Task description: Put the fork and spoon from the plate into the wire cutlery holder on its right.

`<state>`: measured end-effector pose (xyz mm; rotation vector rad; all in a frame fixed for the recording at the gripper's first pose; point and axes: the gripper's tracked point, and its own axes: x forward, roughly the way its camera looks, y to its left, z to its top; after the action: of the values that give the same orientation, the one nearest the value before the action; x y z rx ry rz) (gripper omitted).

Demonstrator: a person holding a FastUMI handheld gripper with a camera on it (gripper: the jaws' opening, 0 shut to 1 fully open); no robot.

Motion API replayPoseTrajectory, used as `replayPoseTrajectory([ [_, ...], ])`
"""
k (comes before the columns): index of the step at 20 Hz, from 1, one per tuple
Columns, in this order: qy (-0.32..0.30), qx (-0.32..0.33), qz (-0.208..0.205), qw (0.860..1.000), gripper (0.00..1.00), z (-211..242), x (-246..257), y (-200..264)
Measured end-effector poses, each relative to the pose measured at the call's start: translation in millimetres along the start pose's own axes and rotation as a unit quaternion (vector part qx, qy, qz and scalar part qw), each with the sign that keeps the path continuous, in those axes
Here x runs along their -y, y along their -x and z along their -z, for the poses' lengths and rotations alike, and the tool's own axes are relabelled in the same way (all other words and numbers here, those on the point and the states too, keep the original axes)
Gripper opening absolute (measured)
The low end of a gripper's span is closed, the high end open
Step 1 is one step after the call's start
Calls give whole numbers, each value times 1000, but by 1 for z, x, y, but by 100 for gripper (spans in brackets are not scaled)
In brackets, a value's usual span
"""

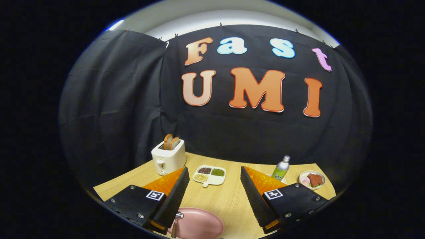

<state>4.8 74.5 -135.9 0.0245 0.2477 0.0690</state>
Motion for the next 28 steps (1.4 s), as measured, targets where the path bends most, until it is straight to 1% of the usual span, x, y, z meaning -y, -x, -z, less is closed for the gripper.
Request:
replayPoseTrajectory([
  [3, 4, -60, -13, 998, 93, 52, -18, -4],
  [6, -5, -120, -35, 992, 93, 99, -39, -4],
  [9, 10, -171, -56, 984, 93, 134, -59, -3],
  [11, 20, -211, -72, 975, 93, 160, -73, 1],
  [13, 23, -243, -82, 966, 86, 181, -82, 5],
  [14, 22, -254, -84, 963, 80, 196, -82, 2],
  [15, 23, -270, -86, 959, 77, 206, -85, 5],
  [16, 24, -282, -89, 955, 72, 214, -86, 6],
  [17, 27, -296, -93, 950, 70, 223, -89, 9],
  [18, 30, -305, -97, 947, 65, 227, -91, 10],
  [20, 33, -323, -105, 940, 60, 240, -97, 14],
  [23, 30, -353, -115, 928, 56, 255, -106, 20],
  [25, 27, -373, -119, 920, 51, 265, -112, 23],
  [27, 25, -394, -117, 911, 41, 272, -113, 28],
  [28, 25, -398, -114, 910, 29, 275, -113, 28],
])
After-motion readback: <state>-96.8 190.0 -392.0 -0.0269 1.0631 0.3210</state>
